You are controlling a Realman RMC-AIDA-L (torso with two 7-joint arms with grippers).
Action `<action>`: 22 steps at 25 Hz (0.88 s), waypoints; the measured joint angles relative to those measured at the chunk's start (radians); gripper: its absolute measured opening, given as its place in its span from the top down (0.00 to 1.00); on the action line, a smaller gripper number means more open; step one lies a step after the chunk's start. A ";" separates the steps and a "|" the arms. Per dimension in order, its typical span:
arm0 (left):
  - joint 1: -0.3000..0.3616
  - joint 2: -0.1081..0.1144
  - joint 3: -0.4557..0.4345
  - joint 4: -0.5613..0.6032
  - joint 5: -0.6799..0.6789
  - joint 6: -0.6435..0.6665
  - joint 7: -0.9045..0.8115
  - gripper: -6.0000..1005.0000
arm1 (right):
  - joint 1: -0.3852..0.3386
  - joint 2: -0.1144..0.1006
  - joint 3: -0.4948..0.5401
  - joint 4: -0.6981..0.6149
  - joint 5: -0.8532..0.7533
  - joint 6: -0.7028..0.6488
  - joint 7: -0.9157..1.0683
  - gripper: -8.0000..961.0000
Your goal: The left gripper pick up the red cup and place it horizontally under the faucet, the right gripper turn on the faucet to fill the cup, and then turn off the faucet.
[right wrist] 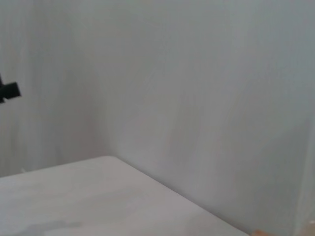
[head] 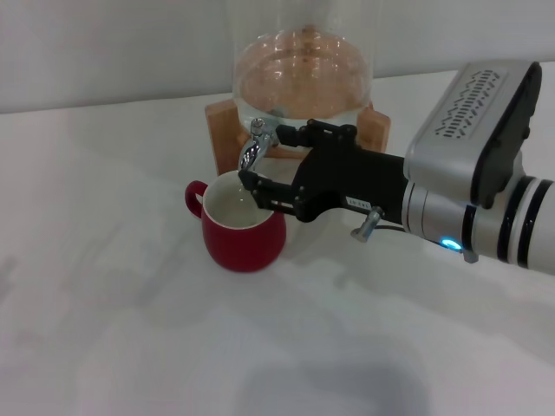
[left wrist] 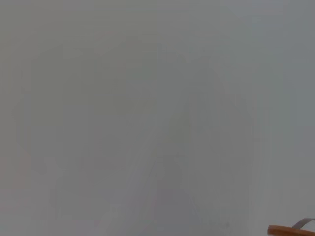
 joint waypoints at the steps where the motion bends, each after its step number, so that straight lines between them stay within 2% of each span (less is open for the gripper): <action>1: 0.000 0.000 -0.001 0.000 0.000 0.000 0.000 0.14 | -0.007 0.000 0.000 -0.013 0.001 0.012 0.000 0.23; 10: 0.005 0.001 -0.002 0.000 0.000 -0.002 0.000 0.14 | -0.065 -0.001 0.029 -0.103 -0.006 0.067 -0.005 0.23; 16: 0.008 0.003 -0.003 0.000 0.001 -0.009 0.000 0.14 | -0.119 0.001 0.153 -0.128 0.002 0.141 0.002 0.23; 22: 0.012 0.004 -0.003 0.001 0.005 -0.009 -0.014 0.14 | -0.177 0.002 0.268 -0.153 0.003 0.151 0.010 0.23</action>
